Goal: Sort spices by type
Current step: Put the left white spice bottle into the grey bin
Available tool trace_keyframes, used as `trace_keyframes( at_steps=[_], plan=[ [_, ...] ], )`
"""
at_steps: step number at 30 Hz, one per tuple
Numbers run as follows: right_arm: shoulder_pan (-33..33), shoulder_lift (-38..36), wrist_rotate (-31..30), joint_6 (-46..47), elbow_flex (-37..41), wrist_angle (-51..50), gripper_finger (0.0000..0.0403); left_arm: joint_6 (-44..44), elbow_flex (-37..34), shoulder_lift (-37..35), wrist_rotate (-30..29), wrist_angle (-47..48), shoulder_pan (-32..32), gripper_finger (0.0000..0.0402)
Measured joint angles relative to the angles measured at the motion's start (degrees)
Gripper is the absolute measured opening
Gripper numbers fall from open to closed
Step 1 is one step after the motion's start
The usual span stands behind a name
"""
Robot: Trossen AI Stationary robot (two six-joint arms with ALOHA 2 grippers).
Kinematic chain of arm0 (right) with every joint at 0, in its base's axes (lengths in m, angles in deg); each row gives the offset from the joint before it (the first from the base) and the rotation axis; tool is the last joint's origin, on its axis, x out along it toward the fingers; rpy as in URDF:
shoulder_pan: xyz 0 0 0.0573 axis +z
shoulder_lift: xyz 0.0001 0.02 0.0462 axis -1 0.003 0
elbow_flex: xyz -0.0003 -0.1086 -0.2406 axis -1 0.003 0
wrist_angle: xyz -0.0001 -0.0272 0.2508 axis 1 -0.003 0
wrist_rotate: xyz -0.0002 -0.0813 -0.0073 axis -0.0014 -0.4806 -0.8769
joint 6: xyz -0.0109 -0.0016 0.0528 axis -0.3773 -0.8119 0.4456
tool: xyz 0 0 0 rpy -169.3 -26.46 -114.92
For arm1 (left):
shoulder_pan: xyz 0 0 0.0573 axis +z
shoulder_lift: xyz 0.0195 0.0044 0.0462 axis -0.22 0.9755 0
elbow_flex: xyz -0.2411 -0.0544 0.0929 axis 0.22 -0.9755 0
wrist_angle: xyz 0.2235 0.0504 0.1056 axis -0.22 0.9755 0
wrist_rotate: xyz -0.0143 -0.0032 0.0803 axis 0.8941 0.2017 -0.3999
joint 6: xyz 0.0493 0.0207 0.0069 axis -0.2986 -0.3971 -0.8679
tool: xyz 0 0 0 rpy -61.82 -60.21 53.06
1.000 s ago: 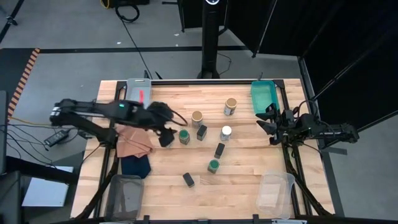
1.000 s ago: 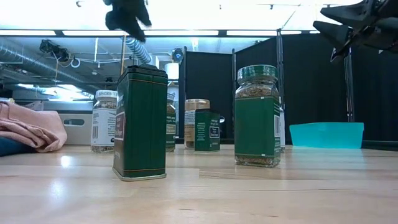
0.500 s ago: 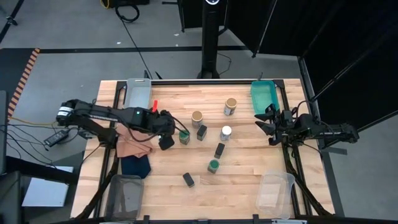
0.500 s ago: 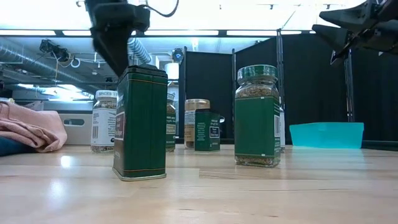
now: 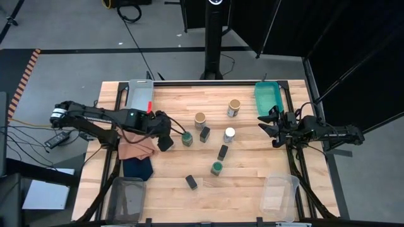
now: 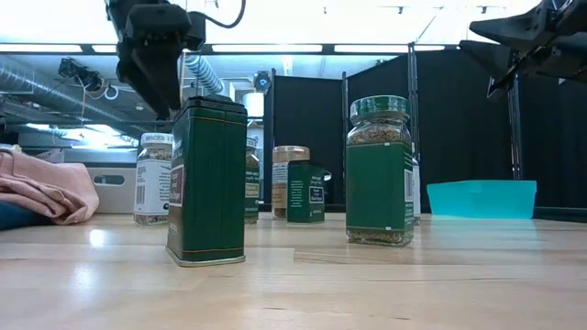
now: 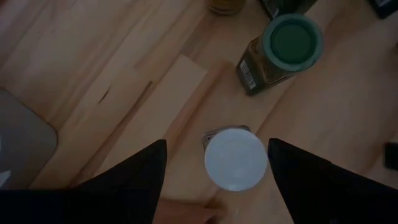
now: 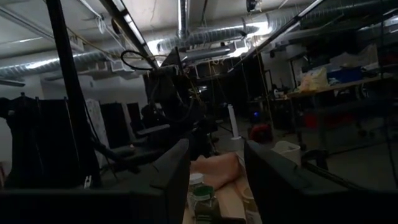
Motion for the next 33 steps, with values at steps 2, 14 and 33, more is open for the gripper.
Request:
trace_keyframes(
  at_steps=[2, 14, 33],
  plan=[
    [0.0, 0.0, 0.0, 0.0, 0.0, -0.4, 0.0160, -0.5, 0.0, 0.2, 0.2, -0.4, -0.1, 0.0286],
    [0.0, 0.6, -0.7, 3.4, 0.0, -2.7, 0.0160, -6.5, 0.0, 1.8, 5.4, -2.0, -0.1, 0.0343],
    [0.0, 1.3, -0.7, 3.0, 0.0, -2.8, 0.0160, -5.0, -7.4, 2.1, 3.8, -8.0, -0.1, 0.0351]
  ],
)
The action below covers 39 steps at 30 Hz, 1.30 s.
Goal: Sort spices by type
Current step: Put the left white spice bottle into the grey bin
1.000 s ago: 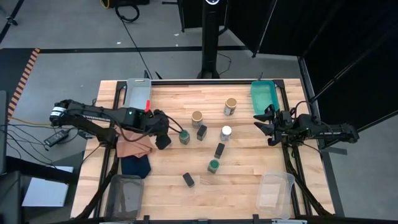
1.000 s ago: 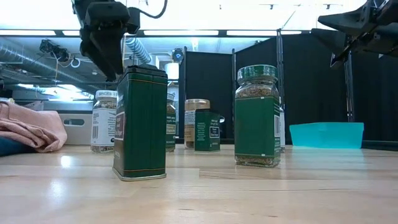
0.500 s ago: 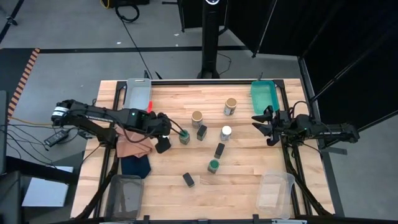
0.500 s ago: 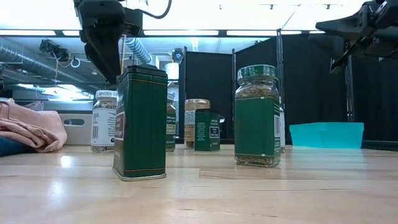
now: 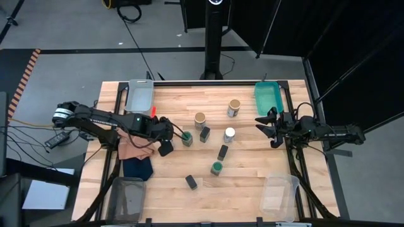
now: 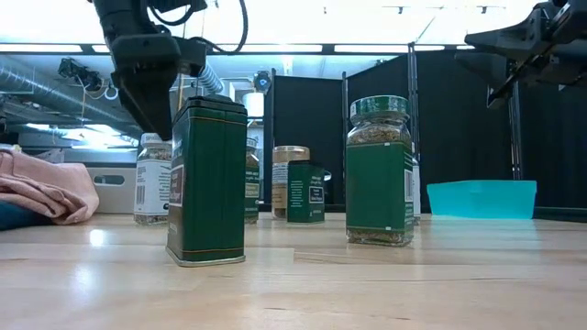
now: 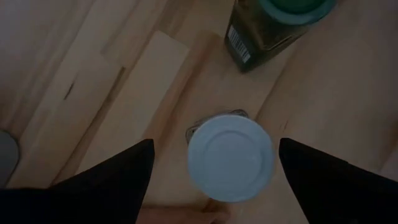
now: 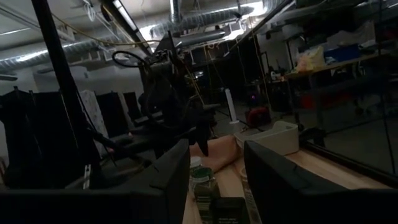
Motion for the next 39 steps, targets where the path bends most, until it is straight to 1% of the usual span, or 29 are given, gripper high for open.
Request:
trace_keyframes(
  at_steps=[6, 12, 15, 22, 24, 31, 35, 37, 39],
  plan=[
    [0.0, 0.0, 0.0, 0.0, 0.0, 0.0, 0.0160, 0.3, -2.8, 0.0, 0.3, -2.9, 0.0, 0.0349],
    [0.0, 0.0, 0.0, 0.0, 0.0, 0.0, 0.0160, 2.4, -5.2, 0.0, -1.0, -7.1, 0.4, 0.0324],
    [0.0, 0.0, 0.0, 0.0, 0.0, 0.0, 0.0160, 3.5, -5.6, 0.0, -1.3, -7.5, 0.5, 0.0300],
    [0.0, 0.0, 0.0, 0.0, 0.0, 0.0, 0.0160, 3.6, -5.7, 0.0, -0.5, -7.2, 0.5, 0.0211],
    [0.0, 0.0, 0.0, 0.0, 0.0, 0.0, 0.0160, 4.2, -5.7, 0.0, -0.3, -7.3, 0.5, 0.0195],
    [0.0, 0.0, 0.0, 0.0, 0.0, 0.0, 0.0160, 9.2, -5.6, 0.0, -0.3, -7.1, 0.5, 0.0195],
    [0.0, 0.0, 0.0, 0.0, 0.0, 0.0, 0.0160, 11.1, -4.4, 0.0, 0.2, -6.5, 0.5, 0.0195],
    [0.0, 0.0, 0.0, 0.0, 0.0, 0.0, 0.0160, 12.6, -3.4, 0.0, -0.8, -6.3, 0.5, 0.0195],
    [0.0, 0.0, 0.0, 0.0, 0.0, 0.0, 0.0160, 15.4, -2.3, 0.0, -3.1, -5.4, 0.5, 0.0195]
  ],
)
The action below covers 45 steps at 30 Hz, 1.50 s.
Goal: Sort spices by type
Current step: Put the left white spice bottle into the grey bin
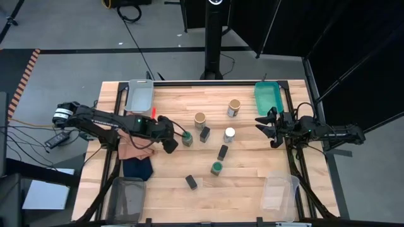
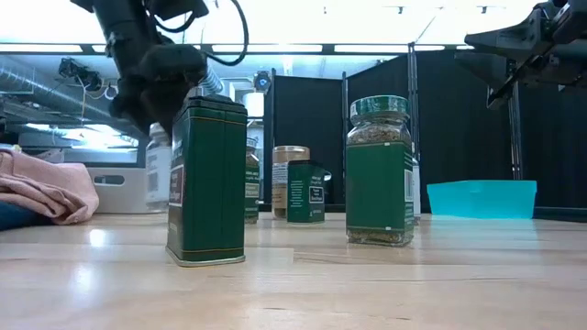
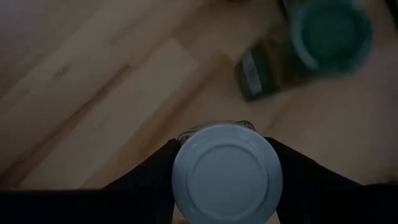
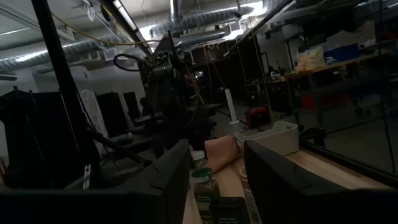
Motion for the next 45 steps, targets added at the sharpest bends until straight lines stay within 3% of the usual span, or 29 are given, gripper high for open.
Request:
trace_keyframes(
  at_steps=[7, 15, 25, 31, 39, 45],
  plan=[
    [0.0, 0.0, 0.0, 0.0, 0.0, -2.1, 0.0160, 10.1, 3.5, 0.0, -5.2, 8.1, 0.8, 0.0195],
    [0.0, 0.0, 0.0, 0.0, 0.0, -2.9, 0.0160, 9.1, 9.1, 0.0, -8.6, 15.4, 4.5, 0.0195],
    [0.0, 0.0, -0.2, 0.0, 0.0, -2.9, 0.0160, 7.1, 18.8, -1.1, -16.4, 32.1, 12.8, 0.0195],
    [0.0, 0.0, -2.2, 0.0, 0.0, -2.9, 0.0160, 1.7, 19.2, -5.1, -16.9, 31.3, 22.8, 0.0195],
    [0.0, 0.0, -2.4, 0.0, 0.0, -2.9, 0.0160, -11.1, 19.2, -6.5, -16.6, 23.6, 38.8, 0.0195],
    [0.0, 0.0, -2.4, 0.3, 0.0, -2.9, 0.0160, -18.9, 19.2, -3.7, -11.3, 14.8, 49.3, 0.0195]
  ],
)
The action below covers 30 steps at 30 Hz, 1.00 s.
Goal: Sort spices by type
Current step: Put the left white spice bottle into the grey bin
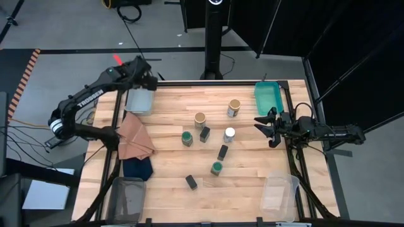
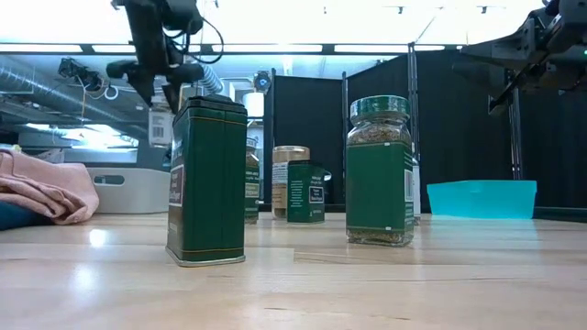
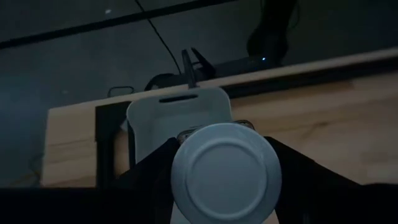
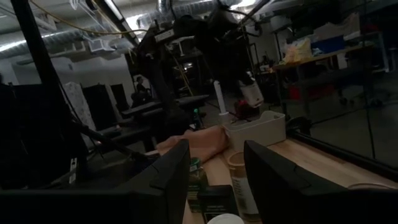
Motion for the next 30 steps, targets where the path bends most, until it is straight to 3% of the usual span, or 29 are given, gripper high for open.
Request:
trace_keyframes(
  at_steps=[16, 21, 30],
  plan=[
    [0.0, 0.0, -1.6, 1.4, 0.0, 0.0, 0.0160, -7.8, -0.3, 9.5, 2.8, -6.5, 8.7, 0.0196],
    [0.0, 0.0, -1.7, 1.6, 0.0, 0.0, 0.0160, -7.0, -5.5, 9.6, 7.9, -12.2, 11.5, 0.0196],
    [0.0, 0.0, -1.7, 1.8, 0.0, 0.0, 0.0160, -6.8, -14.4, 9.7, 9.7, -21.2, 12.6, 0.0196]
  ],
)
